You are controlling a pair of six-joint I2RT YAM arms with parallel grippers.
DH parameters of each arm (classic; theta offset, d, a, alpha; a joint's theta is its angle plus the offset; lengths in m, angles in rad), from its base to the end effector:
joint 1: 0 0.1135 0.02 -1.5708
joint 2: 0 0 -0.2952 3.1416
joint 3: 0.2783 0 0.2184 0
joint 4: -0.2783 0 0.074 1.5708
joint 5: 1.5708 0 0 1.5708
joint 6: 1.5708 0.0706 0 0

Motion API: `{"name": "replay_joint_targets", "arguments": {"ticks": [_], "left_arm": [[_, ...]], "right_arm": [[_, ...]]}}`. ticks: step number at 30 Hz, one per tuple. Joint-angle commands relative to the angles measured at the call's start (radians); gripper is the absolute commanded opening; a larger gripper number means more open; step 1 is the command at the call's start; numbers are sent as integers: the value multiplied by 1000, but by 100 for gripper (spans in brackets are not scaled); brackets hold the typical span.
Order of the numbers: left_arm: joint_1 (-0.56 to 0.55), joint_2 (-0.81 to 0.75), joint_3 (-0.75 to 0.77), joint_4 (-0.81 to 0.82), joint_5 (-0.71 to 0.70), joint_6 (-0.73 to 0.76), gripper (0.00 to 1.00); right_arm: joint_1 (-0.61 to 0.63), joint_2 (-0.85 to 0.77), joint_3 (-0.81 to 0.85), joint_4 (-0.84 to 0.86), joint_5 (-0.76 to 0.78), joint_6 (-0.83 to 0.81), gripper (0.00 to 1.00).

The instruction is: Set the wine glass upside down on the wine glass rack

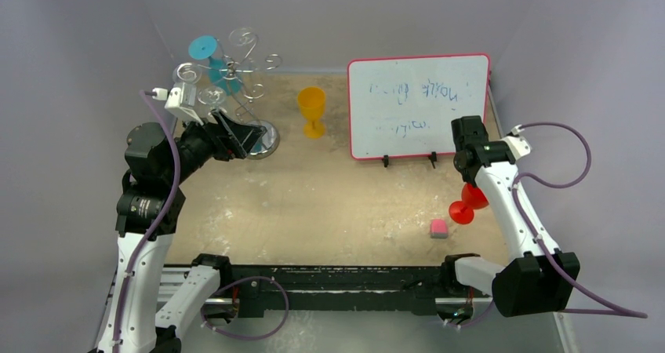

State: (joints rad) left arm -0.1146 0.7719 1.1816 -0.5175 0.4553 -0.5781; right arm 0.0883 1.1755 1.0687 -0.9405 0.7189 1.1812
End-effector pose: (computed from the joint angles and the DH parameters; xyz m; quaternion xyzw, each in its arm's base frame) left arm 0.1095 -0.0439 0.4433 -0.0198 0.7402 -0.3789 0.5551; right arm 0.1885 -0.0300 0.3131 0.5477 0.7252 -0.1300 0.3965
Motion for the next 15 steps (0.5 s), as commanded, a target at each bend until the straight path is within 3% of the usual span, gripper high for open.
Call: {"name": "replay_joint_targets", "arguments": {"ticks": [1,15], "left_arm": [[-8,-7,38,28,-13,27,78],[-8,-5,47,65,-51,-8,77]], "right_arm": [[-5,-8,1,13,36,-11,0],[-5,-94,99,98,38,-209,0]]}}
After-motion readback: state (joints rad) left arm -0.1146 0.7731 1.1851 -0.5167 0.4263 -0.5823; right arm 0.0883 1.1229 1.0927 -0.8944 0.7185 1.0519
